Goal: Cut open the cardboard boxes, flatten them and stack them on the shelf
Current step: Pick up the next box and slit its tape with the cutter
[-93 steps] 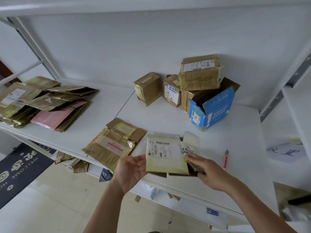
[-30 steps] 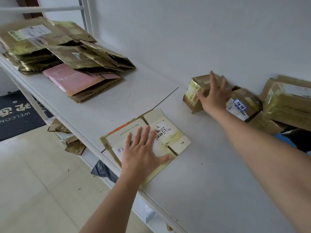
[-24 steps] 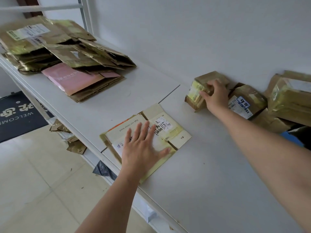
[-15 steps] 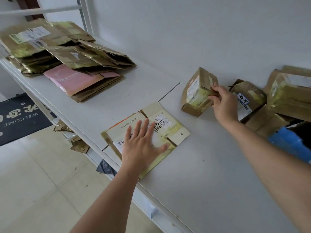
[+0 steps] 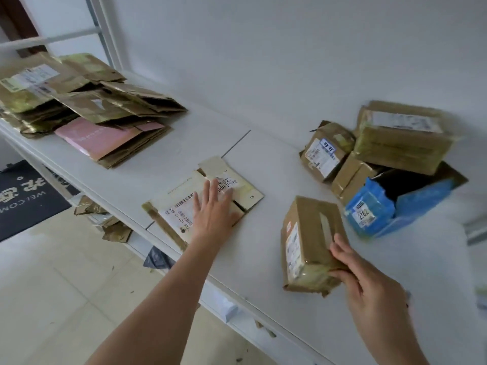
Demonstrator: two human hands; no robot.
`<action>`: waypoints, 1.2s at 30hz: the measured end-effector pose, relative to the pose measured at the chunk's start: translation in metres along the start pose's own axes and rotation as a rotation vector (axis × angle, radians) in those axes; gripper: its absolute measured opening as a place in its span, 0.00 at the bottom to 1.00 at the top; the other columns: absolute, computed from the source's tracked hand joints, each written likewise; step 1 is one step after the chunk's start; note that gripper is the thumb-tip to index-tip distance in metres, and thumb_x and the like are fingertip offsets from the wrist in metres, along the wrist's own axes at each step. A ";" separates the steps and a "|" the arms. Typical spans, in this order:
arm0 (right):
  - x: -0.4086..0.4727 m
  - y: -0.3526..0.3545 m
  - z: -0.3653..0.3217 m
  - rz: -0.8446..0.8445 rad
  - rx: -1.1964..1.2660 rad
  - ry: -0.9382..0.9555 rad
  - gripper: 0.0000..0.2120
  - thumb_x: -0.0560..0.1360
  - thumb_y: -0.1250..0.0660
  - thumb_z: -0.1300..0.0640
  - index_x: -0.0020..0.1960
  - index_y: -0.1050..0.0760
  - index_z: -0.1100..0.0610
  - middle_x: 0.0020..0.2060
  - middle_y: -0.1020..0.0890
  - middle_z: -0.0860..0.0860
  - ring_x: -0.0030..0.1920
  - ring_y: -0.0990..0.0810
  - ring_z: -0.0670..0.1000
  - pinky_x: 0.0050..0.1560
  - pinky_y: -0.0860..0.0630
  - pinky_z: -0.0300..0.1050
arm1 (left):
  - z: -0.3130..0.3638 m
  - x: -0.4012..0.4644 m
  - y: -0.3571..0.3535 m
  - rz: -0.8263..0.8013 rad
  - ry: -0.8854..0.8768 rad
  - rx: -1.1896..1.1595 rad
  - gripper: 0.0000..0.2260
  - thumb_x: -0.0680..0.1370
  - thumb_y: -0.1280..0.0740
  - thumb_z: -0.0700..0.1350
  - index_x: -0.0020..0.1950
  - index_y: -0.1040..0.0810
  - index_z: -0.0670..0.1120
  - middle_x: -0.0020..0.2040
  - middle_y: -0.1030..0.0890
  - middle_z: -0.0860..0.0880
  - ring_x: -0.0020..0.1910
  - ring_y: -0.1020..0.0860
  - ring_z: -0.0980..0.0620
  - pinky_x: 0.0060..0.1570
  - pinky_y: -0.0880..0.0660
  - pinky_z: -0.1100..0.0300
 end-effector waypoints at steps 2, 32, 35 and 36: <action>-0.013 -0.004 0.002 -0.089 -0.010 -0.018 0.26 0.56 0.21 0.75 0.54 0.18 0.65 0.59 0.20 0.51 0.55 0.20 0.43 0.47 0.26 0.21 | 0.025 -0.015 0.021 0.107 -0.047 -0.268 0.22 0.81 0.36 0.46 0.76 0.33 0.50 0.79 0.42 0.45 0.78 0.46 0.45 0.77 0.48 0.48; -0.070 0.068 0.177 0.011 -0.256 -0.509 0.07 0.71 0.29 0.57 0.46 0.26 0.52 0.33 0.22 0.44 0.36 0.21 0.50 0.34 0.31 0.43 | 0.131 -0.094 -0.020 -0.408 0.071 -1.205 0.27 0.78 0.32 0.35 0.66 0.37 0.59 0.59 0.26 0.60 0.60 0.27 0.63 0.38 0.26 0.75; -0.042 0.082 0.137 0.308 0.217 -0.393 0.12 0.74 0.30 0.65 0.41 0.33 0.56 0.28 0.26 0.52 0.32 0.20 0.50 0.29 0.28 0.44 | 0.131 -0.102 -0.021 -0.336 0.043 -1.190 0.24 0.76 0.29 0.38 0.61 0.36 0.59 0.61 0.29 0.61 0.61 0.28 0.59 0.40 0.25 0.74; -0.030 0.081 0.121 0.334 0.366 -0.354 0.12 0.75 0.31 0.65 0.40 0.34 0.56 0.29 0.26 0.55 0.34 0.18 0.56 0.31 0.25 0.48 | 0.131 -0.107 -0.023 -0.318 0.045 -1.171 0.23 0.77 0.29 0.40 0.61 0.36 0.59 0.61 0.29 0.61 0.60 0.28 0.59 0.41 0.25 0.73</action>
Point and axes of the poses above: each hand's wrist, its own x-axis towards the middle knuckle, its own y-axis out of the back of the hand, z = x × y, the point moved 8 cm from there along x, towards the middle knuckle
